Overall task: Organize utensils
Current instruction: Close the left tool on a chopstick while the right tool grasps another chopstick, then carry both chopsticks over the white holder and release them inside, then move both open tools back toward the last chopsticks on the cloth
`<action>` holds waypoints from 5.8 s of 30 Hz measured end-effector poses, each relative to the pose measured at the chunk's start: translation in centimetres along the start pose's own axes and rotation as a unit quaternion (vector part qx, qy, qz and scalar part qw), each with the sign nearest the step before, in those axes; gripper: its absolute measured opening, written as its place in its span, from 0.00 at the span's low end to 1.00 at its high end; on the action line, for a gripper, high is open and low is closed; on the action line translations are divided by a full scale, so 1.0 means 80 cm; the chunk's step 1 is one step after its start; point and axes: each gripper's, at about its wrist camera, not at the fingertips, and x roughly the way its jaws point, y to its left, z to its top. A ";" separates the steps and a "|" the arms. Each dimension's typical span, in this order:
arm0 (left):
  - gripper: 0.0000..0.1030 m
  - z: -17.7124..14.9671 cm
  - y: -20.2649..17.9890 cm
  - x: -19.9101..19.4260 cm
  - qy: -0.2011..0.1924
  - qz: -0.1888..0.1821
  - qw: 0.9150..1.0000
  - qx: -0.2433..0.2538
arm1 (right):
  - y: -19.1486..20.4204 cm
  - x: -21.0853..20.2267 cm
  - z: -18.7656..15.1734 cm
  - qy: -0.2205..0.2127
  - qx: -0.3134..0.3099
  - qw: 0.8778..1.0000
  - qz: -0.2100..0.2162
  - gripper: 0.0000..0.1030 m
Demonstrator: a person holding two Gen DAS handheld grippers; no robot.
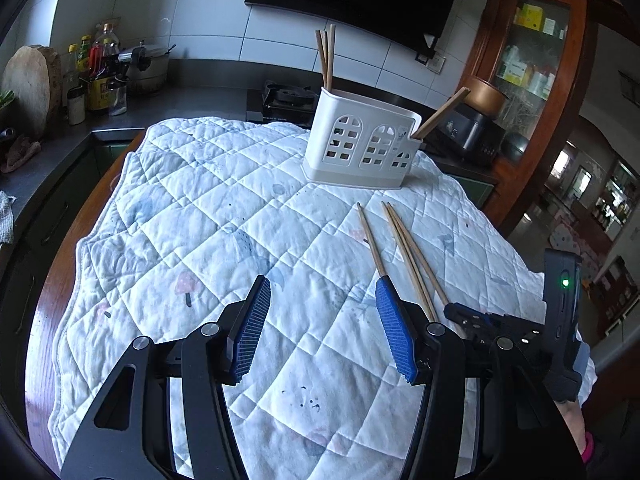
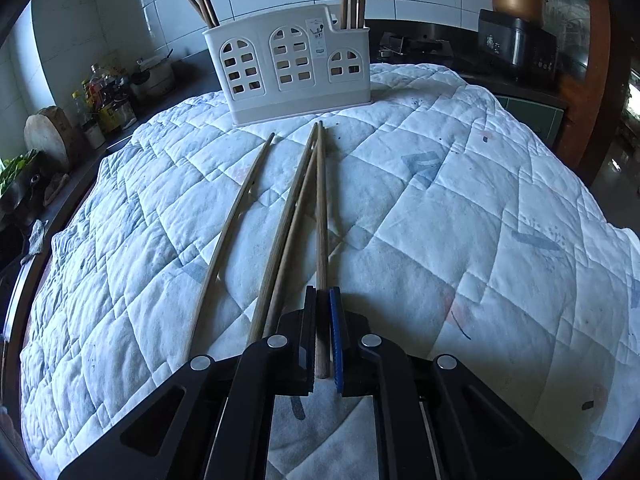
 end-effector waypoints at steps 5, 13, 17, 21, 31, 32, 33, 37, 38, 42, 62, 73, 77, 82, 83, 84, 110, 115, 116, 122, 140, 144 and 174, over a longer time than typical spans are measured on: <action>0.54 -0.017 -0.017 0.024 0.028 -0.015 0.999 -0.002 | -0.015 -0.031 -0.001 -0.030 0.004 1.000 -0.004 0.06; 0.51 -0.039 -0.061 0.065 0.062 -0.038 0.997 0.009 | -0.037 -0.096 0.010 -0.090 0.007 0.996 0.002 0.06; 0.35 -0.043 -0.075 0.087 0.078 -0.041 0.996 0.013 | -0.042 -0.117 0.014 -0.109 0.007 0.994 0.008 0.06; 0.27 -0.043 -0.079 0.107 0.086 -0.034 0.996 0.006 | -0.047 -0.130 0.016 -0.122 0.006 0.992 0.014 0.06; 0.22 -0.041 -0.089 0.138 0.096 -0.010 0.995 0.011 | -0.055 -0.144 0.022 -0.134 0.004 0.991 0.019 0.07; 0.17 -0.041 -0.089 0.139 0.096 -0.004 0.995 0.014 | -0.055 -0.145 0.023 -0.135 0.004 0.991 0.018 0.07; 0.12 -0.040 -0.090 0.140 0.097 0.002 0.995 0.016 | -0.055 -0.147 0.024 -0.137 0.003 0.990 0.017 0.07; 0.06 -0.038 -0.089 0.139 0.097 0.017 0.995 0.021 | -0.054 -0.154 0.029 -0.142 -0.002 0.990 0.017 0.07; 0.06 -0.038 -0.088 0.137 0.096 0.018 0.995 0.022 | -0.054 -0.156 0.030 -0.143 -0.005 0.990 0.017 0.07; 0.05 -0.026 -0.082 0.118 0.079 0.008 0.997 0.023 | -0.053 -0.166 0.042 -0.146 -0.018 0.989 0.023 0.07; 0.05 0.120 -0.069 0.017 -0.038 -0.029 0.995 0.086 | -0.023 -0.226 0.214 -0.124 -0.116 0.981 0.095 0.07; 0.05 0.220 -0.068 0.001 -0.080 -0.024 0.990 0.111 | 0.009 -0.214 0.341 -0.146 -0.133 0.979 0.041 0.07; 0.05 0.263 -0.075 -0.007 -0.113 -0.017 0.986 0.118 | 0.008 -0.191 0.373 -0.149 -0.124 0.981 0.025 0.07; 0.05 0.316 -0.086 -0.010 -0.152 -0.013 0.981 0.118 | 0.005 -0.153 0.404 -0.137 -0.115 0.984 0.010 0.07; 0.05 0.325 -0.088 -0.010 -0.158 -0.014 0.981 0.115 | 0.005 -0.144 0.408 -0.133 -0.114 0.984 0.008 0.07; 0.05 0.335 -0.089 -0.009 -0.166 -0.015 0.980 0.113 | 0.004 -0.137 0.410 -0.130 -0.113 0.985 0.007 0.07; 0.05 0.363 -0.066 0.146 -0.116 0.012 0.991 0.071 | -0.007 -0.034 0.405 -0.061 -0.120 0.991 -0.001 0.07; 0.05 0.354 -0.057 0.163 -0.098 0.014 0.993 0.066 | -0.005 -0.029 0.403 -0.058 -0.118 0.991 0.000 0.07; 0.05 0.353 -0.057 0.165 -0.096 0.015 0.993 0.067 | -0.005 -0.028 0.403 -0.058 -0.118 0.991 0.001 0.07; 0.08 0.348 -0.059 0.164 -0.094 0.009 0.993 0.072 | -0.005 -0.035 0.402 -0.067 -0.113 0.991 0.005 0.07; 0.09 0.295 -0.054 0.011 -0.149 -0.017 0.986 0.069 | -0.011 -0.146 0.268 -0.116 -0.113 0.987 0.020 0.30; 0.25 0.260 -0.037 -0.020 -0.147 -0.021 0.987 0.054 | -0.006 -0.133 0.200 -0.093 -0.120 0.988 0.018 0.30; 0.38 0.040 0.072 -0.057 -0.082 0.027 0.995 -0.058 | 0.019 -0.002 0.014 0.022 -0.007 0.997 0.069 0.09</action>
